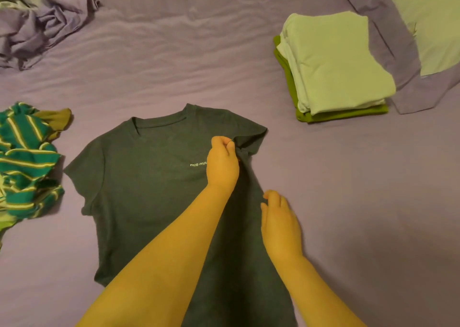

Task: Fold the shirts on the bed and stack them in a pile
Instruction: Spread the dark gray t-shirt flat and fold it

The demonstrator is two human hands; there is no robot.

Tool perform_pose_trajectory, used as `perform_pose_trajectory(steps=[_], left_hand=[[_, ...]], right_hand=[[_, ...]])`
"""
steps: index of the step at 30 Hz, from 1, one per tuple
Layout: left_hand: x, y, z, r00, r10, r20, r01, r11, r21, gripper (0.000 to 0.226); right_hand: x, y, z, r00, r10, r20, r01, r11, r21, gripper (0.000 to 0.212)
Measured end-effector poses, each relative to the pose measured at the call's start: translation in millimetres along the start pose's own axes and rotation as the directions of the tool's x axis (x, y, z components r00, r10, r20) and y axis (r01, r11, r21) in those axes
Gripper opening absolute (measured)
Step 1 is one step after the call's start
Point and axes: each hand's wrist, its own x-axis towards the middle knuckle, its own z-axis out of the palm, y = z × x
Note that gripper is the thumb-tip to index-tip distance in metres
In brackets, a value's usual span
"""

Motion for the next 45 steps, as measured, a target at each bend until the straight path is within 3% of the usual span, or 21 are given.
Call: perform_pose_trajectory(steps=[4,6,11,16,18,20,24,28,30,32,34,36,38,41,45], left_hand=[[8.1,3.6,-8.7,0.974,-0.004,0.226,-0.017,0.996,0.089,0.015],[19.0,4.5,-15.9,0.968,0.054,0.244,-0.105,0.974,0.200,0.021],[79.2,6.4,-35.3,0.931,0.332,0.154,-0.358,0.737,0.573,0.025],[129.9,1.6,-41.2,0.875,0.362,0.322,-0.476,0.518,0.711,0.033],[139.6,1.8,-38.5,0.862,0.316,0.395,-0.506,0.522,0.687,0.029],[147.8,5.9,-36.9,0.872,0.299,0.388,-0.489,0.587,0.645,0.025],[172.3,19.3,-37.2,0.953,0.266,0.148,-0.304,0.813,0.496,0.020],[165.9,15.2,-27.6,0.956,0.275,0.099,-0.285,0.800,0.528,0.019],[149.6,11.4,-23.2,0.922,0.373,0.105,-0.378,0.807,0.454,0.019],[134.7,0.7,-21.6,0.873,0.457,0.169,-0.483,0.771,0.414,0.016],[121.4,-18.3,-22.6,0.811,0.511,0.283,-0.583,0.672,0.457,0.020],[110.5,-39.3,-27.3,0.772,0.514,0.374,-0.627,0.518,0.582,0.039],[96.5,-54.1,-37.1,0.797,0.450,0.402,-0.587,0.421,0.692,0.055],[66.0,-71.5,-56.0,0.826,0.377,0.418,-0.549,0.373,0.748,0.062],[15.1,-92.9,-79.3,0.870,0.266,0.416,-0.491,0.374,0.787,0.059]], right_hand=[[1.0,-4.9,9.5,0.991,-0.057,-0.125,0.039,0.989,-0.142,0.034],[14.8,-15.2,10.6,0.984,-0.082,-0.157,0.060,0.988,-0.139,0.034],[66.2,-38.8,6.5,0.974,-0.113,-0.197,0.087,0.987,-0.138,0.037],[90.9,-44.3,9.6,0.981,-0.036,-0.192,0.024,0.998,-0.063,0.036],[91.4,-43.9,11.9,0.983,0.015,-0.183,-0.017,1.000,-0.010,0.036],[89.7,-44.8,14.8,0.986,0.058,-0.159,-0.051,0.998,0.049,0.037],[92.4,-45.6,18.2,0.985,0.110,-0.135,-0.089,0.984,0.155,0.042],[93.1,-46.0,19.5,0.967,0.011,-0.253,-0.024,0.999,-0.048,0.063],[93.4,-48.8,20.7,0.964,-0.164,-0.209,0.125,0.974,-0.188,0.047],[92.9,-46.1,24.7,0.955,-0.281,-0.095,0.238,0.917,-0.319,0.043],[96.2,-38.2,26.3,0.975,-0.221,-0.014,0.200,0.904,-0.378,0.052],[96.6,-38.0,25.0,0.993,-0.111,-0.025,0.093,0.919,-0.383,0.058],[90.7,-41.8,25.1,0.991,-0.132,-0.013,0.117,0.915,-0.387,0.061],[70.9,-30.6,29.0,0.928,-0.347,0.134,0.370,0.828,-0.421,0.057],[57.6,-24.0,19.1,0.965,-0.244,0.097,0.261,0.852,-0.454,0.066]])
